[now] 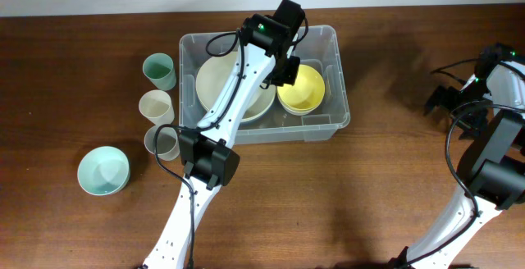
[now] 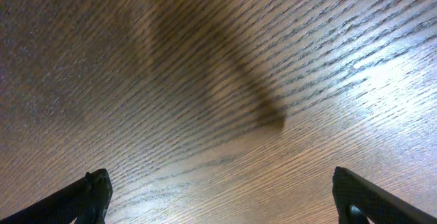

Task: Pack container
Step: 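Lower the yellow bowl into the white bowl and open the gripper, then raise the left gripper out of the bin and move it left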

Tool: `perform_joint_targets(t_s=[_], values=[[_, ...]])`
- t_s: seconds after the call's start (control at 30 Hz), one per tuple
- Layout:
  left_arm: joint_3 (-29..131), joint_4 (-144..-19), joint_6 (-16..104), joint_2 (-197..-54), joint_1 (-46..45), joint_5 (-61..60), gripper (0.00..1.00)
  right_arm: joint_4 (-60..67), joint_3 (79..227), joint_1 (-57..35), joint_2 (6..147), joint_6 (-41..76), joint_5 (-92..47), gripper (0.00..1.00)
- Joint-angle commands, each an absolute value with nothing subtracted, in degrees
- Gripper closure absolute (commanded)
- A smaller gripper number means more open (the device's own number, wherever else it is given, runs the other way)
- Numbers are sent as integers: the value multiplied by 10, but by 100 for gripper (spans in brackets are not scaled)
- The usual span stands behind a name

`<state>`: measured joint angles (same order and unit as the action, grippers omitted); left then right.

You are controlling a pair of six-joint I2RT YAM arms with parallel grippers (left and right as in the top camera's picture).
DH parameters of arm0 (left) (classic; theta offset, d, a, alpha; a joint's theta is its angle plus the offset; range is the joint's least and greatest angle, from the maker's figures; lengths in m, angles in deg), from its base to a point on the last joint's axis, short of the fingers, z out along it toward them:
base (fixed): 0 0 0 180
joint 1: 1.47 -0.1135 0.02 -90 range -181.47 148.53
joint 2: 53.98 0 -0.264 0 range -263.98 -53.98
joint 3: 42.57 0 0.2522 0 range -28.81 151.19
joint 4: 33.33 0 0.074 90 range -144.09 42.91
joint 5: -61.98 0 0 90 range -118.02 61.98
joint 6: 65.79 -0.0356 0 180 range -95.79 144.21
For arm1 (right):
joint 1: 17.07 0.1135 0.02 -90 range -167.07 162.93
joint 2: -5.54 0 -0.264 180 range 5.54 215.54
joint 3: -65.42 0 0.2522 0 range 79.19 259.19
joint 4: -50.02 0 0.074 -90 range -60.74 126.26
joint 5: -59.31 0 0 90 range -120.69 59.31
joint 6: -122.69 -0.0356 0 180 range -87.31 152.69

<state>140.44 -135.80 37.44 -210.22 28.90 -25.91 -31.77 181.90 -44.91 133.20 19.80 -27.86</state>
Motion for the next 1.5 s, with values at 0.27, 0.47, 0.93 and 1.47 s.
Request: perform_joint_targets(t_s=[0.27, 0.47, 0.93, 1.47], values=[[1407, -1348, 382, -2104, 287, -252, 86, -317, 1817, -452, 1322, 202, -279, 1], [1407, -1341, 382, -2104, 287, -253, 85, -317, 1817, -452, 1322, 203, -279, 1], [1511, -1343, 373, -2016, 211, -279, 47, -317, 1817, -452, 1322, 203, -279, 1], [1500, -1438, 373, -1863, 21, -332, 35, -317, 1817, -452, 1322, 202, -279, 1]])
